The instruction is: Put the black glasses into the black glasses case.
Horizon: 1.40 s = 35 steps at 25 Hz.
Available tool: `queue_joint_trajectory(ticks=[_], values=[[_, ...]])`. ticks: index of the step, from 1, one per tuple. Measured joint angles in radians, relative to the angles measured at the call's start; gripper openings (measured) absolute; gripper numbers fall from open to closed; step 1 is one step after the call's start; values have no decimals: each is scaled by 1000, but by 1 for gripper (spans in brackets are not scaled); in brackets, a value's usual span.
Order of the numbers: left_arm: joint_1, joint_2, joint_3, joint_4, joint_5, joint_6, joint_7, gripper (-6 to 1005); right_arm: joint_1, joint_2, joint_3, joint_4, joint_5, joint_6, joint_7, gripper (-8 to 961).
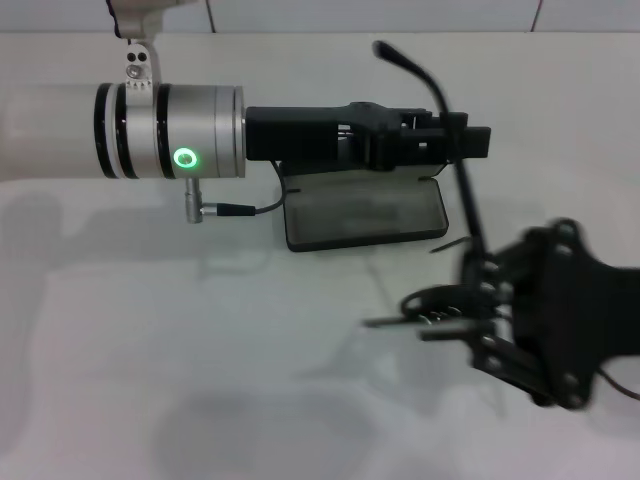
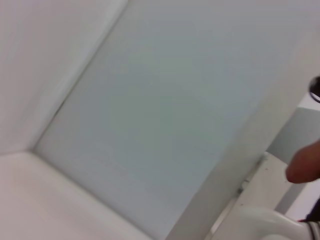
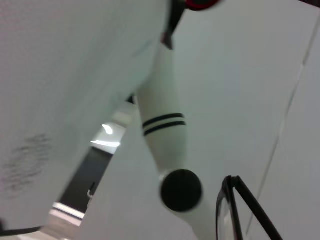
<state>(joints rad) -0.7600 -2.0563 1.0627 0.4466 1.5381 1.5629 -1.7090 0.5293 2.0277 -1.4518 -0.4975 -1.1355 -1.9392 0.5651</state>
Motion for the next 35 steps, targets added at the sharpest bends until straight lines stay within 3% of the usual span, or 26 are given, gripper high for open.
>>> queue_joint_trajectory(ticks=[4,9,13,19,35], values=[[19,-10,-2,1,-43,29,101,556,103,0,-53,131,49,57,117,122],[93,-19,-2,33,-141,84,225,556,106,-6,-50,149,48,115,226,122],[113,-16,-2,39,-174,105,279,556,98,-16,-47,149,45,136,269,123],[104,-12,10,40,-155,129,305,556,101,-17,-45,147,45,202,290,123],[58,5,12,41,-84,129,234,556,95,-15,-42,146,51,216,298,124]])
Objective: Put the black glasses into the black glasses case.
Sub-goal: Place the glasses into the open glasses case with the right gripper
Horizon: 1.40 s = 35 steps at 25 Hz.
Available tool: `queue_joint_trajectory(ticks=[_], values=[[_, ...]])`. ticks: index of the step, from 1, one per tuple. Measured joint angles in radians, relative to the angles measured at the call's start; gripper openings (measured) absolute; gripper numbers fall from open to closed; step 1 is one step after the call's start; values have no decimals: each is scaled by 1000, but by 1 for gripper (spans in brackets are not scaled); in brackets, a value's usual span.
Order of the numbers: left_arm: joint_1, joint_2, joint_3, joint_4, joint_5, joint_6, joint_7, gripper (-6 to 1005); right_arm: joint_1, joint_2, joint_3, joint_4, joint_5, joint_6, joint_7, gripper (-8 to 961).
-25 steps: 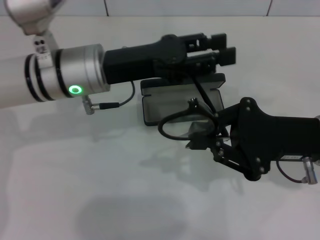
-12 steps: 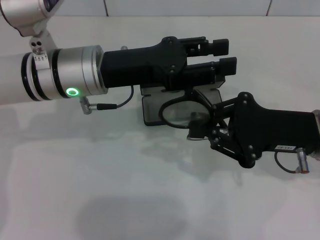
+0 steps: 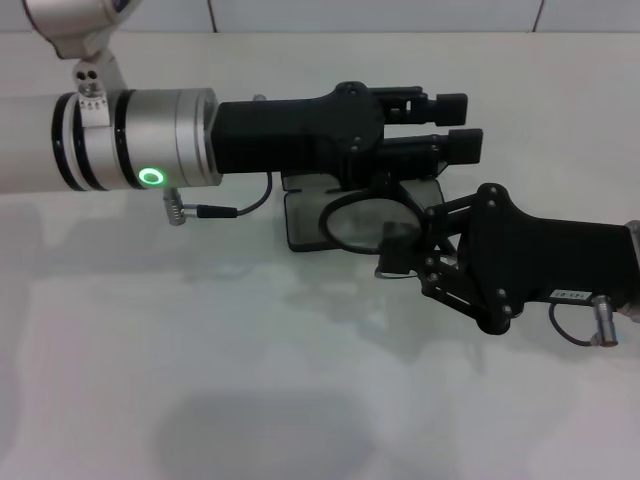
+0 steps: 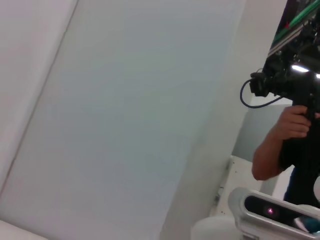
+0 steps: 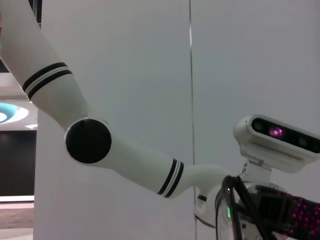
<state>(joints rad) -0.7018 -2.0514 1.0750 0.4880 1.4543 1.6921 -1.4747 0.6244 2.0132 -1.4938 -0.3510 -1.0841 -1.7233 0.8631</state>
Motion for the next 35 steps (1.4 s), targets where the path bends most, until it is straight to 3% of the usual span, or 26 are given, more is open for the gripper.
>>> queue_joint_trajectory(ticks=[4,8,11,14,18,22,31,35], values=[[1,-3,-31,0,2,-17,-1,556,-7,2,1,0,-4,12,-4,125],[30,-3,-170,0,-6,-29,22,556,-23,2,1,-2,-7,59,-27,125],[61,10,-276,0,-5,-47,37,556,-43,5,-9,-55,-34,187,-62,125],[89,22,-321,0,-4,-89,41,556,-98,13,-41,-229,-136,398,-64,126],[119,25,-325,5,-2,-126,42,555,-179,11,-258,-524,-211,777,-6,126],[129,24,-319,8,6,-141,43,555,-218,14,-405,-685,-319,1067,47,126],[135,24,-316,3,23,-153,44,555,-193,15,-597,-702,-357,1401,75,127],[133,22,-317,3,33,-156,47,555,-170,15,-633,-677,-351,1459,75,127]])
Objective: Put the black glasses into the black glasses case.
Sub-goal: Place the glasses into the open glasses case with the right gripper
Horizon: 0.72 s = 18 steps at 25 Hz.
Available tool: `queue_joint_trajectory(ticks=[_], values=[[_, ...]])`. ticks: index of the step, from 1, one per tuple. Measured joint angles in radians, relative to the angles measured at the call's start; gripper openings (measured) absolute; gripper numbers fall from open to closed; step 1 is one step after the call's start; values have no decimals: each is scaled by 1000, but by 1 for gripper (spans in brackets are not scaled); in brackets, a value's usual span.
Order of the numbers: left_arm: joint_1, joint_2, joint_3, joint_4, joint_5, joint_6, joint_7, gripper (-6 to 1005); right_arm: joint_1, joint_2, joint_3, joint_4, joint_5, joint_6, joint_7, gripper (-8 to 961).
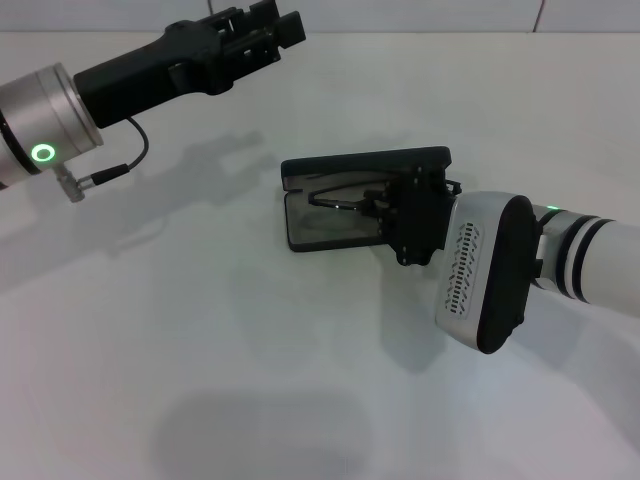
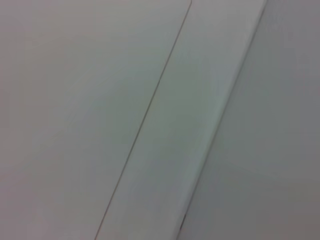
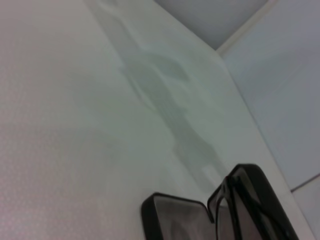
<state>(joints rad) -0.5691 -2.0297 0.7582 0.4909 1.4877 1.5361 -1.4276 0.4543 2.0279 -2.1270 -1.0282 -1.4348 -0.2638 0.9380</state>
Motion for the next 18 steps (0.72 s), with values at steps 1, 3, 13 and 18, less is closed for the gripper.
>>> queue_joint_trajectory(ticks=[1,3,13,18], values=[[0,-1,0,-1,0,0,3,555,0,0,-1,2,3,2,0,127],[-1,-4,0,-1,0,0,17,555,1,0,-2,3,7,5,0,127],[-6,-11,1,-3,12,-1,27,555,-4,0,-26,5,4,24,-7,165],[-6,-20,1,-3,12,-1,34,555,-9,0,-26,5,4,30,-8,226]])
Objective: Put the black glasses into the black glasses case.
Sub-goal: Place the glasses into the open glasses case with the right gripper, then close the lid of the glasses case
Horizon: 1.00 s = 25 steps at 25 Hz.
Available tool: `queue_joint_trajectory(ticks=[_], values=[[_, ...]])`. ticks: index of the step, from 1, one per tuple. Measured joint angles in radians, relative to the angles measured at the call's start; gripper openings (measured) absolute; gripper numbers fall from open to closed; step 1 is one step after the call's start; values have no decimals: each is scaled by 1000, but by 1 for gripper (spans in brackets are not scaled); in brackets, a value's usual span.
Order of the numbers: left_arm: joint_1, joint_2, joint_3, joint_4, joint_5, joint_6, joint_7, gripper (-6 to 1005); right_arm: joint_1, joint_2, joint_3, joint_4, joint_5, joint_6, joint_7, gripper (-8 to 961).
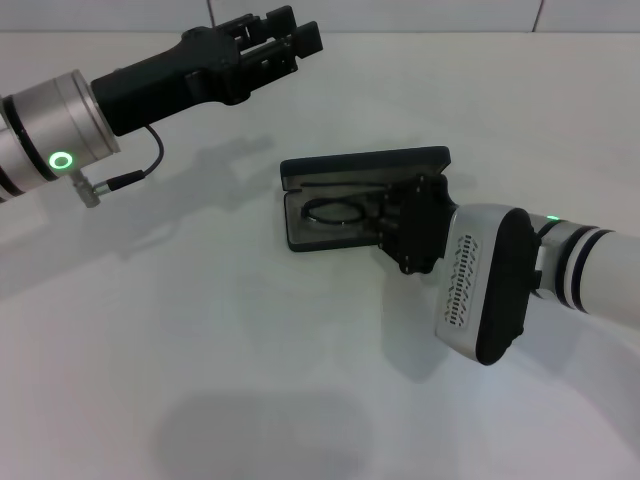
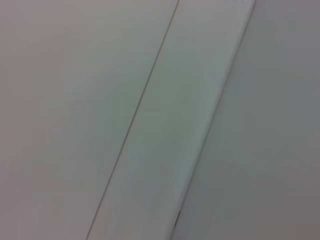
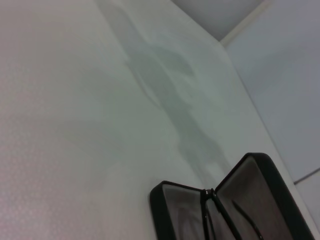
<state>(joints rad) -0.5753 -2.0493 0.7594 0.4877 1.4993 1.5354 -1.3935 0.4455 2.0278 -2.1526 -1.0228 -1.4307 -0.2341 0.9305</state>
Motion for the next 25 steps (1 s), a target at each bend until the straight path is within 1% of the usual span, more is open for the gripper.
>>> queue_joint_trajectory(ticks=[3,5,8,12,14,16,17,18,20,21,23,25], values=[[0,-2,0,0,0,0,1,555,-17,-2,12,-18,4,-48,4,263],[4,-3,-1,-1,0,-9,1,556,-45,-5,45,-44,6,-105,5,263],[7,-4,-4,-8,-6,-49,-8,556,-94,-7,154,-78,7,-289,6,264],[1,-7,-2,-24,-5,-85,-4,556,-121,-8,341,-60,9,-580,25,265],[-10,-12,11,-22,16,-121,-3,556,-120,-9,471,-4,13,-766,37,265],[-27,-15,23,-16,50,-171,-7,556,-107,-12,643,89,17,-1026,38,266],[-27,-15,23,-16,50,-171,-7,556,-96,-18,747,147,16,-1158,36,266],[-38,-16,27,-14,70,-204,-14,556,-82,-24,839,216,13,-1262,27,269],[-62,-18,29,-14,114,-284,-37,556,-54,-43,1014,363,10,-1446,-1,275],[-71,-19,29,-14,133,-317,-44,556,-45,-53,1102,439,13,-1519,-18,278],[-96,-26,34,-14,181,-384,-47,556,-51,-60,1223,524,17,-1584,-34,284],[-117,-35,52,-14,223,-443,-47,556,-78,-54,1314,544,18,-1583,-36,290]])
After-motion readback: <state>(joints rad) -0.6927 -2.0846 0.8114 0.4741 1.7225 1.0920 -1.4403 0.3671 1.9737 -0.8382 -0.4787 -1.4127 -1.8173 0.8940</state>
